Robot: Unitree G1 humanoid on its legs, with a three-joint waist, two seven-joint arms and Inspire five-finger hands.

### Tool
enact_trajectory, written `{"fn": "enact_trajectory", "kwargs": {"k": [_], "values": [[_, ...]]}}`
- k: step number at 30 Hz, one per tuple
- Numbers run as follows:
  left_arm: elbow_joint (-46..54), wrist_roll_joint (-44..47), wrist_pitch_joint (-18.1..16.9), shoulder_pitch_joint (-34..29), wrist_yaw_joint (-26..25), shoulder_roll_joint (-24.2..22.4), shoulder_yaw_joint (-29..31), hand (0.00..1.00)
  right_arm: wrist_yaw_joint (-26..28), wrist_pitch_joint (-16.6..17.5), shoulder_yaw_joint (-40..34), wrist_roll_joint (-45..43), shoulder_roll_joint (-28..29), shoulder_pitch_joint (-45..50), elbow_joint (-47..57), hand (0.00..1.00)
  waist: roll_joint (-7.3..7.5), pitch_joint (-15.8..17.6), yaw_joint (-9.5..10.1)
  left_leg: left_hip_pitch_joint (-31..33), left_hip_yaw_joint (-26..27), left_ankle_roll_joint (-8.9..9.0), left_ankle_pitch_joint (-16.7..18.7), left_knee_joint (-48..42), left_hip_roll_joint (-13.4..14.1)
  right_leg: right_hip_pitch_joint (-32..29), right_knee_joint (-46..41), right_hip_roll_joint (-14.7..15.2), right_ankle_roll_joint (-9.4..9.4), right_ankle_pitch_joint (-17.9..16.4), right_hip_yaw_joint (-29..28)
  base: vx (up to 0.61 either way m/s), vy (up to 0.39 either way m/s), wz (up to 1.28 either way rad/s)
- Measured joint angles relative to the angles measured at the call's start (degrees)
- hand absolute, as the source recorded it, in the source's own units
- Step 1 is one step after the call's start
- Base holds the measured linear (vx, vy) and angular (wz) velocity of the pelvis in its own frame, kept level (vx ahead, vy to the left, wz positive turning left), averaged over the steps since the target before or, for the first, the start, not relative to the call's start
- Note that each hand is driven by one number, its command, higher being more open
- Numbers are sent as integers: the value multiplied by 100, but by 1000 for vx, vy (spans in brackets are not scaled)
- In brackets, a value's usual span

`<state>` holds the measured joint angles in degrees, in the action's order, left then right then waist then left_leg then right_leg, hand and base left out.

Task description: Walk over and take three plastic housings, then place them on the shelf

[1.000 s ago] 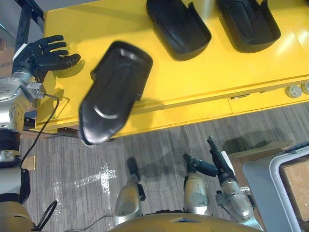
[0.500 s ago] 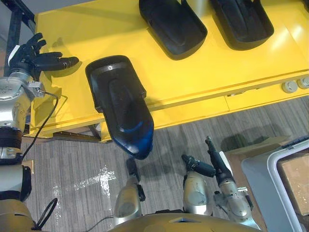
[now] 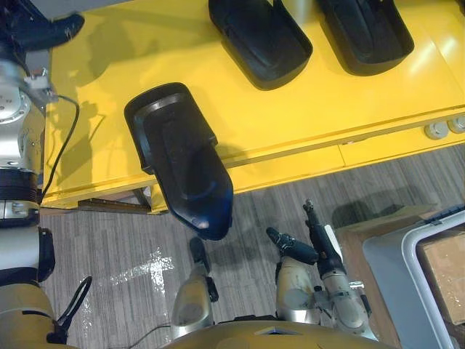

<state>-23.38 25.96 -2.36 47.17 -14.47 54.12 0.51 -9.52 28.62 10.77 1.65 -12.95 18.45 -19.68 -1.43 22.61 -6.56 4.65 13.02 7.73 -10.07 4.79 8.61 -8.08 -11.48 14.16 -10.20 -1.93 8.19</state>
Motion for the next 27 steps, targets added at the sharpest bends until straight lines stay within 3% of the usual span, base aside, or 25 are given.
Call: {"fn": "enact_trajectory", "kwargs": {"k": [2,4,6,7,11,14,19,21,24,27], "values": [[705,-76,-182,-105,-2,-2,2,100,-5,63,1,1,14,6,66,100,2,-2,26,-95,0,-5,24,1,0,132,57,0,2,-2,25,0,0,0],[2107,-249,-461,-600,36,-78,169,100,-97,117,-9,-2,90,37,340,100,-26,-29,29,-277,2,-12,72,5,-2,361,148,-1,-3,-7,62,0,0,0],[2694,-396,-561,-904,118,-284,316,100,-151,181,-22,-13,135,84,489,100,-71,-97,29,-315,2,-14,89,8,-1,440,204,-4,-8,-4,89,15,-3,3],[3263,-531,-699,-1353,243,-597,405,100,-238,230,-17,-13,172,126,646,100,-143,-301,39,-317,3,-19,107,10,-1,491,301,-10,-27,15,113,24,-2,4],[3928,-675,-806,-2263,633,-1278,440,100,-365,231,-13,-32,239,138,1116,100,-259,-841,66,-350,7,-1,137,12,6,651,514,-28,-41,77,183,45,-8,3],[4236,-833,-907,-2937,725,-1807,530,100,-460,181,0,-253,422,316,1429,100,-267,-1001,147,-479,14,10,148,17,19,867,640,-46,-42,109,247,9,-7,4],[4873,-906,-1256,-4259,569,-2779,806,100,-767,-6,78,-297,593,451,2500,100,-158,-1286,180,-504,63,12,168,32,30,974,872,-66,-14,225,252,-52,12,-3],[5146,-1118,-1439,-4954,428,-3264,801,100,-952,9,43,-190,608,369,3524,100,-65,-1520,187,-507,69,12,168,32,32,1026,984,-76,-15,285,259,-37,9,-1],[5342,-1372,-1651,-5643,313,-3646,745,100,-990,156,-291,-189,585,186,4456,100,67,-1762,251,-518,53,16,191,33,52,1052,1028,-101,-7,290,292,-28,-4,3],[5364,-1574,-1729,-5975,243,-3771,707,100,-910,230,-672,-282,541,100,4732,100,151,-1866,329,-527,33,42,211,34,54,1094,1065,-104,-1,296,334,-39,1,6]]}}
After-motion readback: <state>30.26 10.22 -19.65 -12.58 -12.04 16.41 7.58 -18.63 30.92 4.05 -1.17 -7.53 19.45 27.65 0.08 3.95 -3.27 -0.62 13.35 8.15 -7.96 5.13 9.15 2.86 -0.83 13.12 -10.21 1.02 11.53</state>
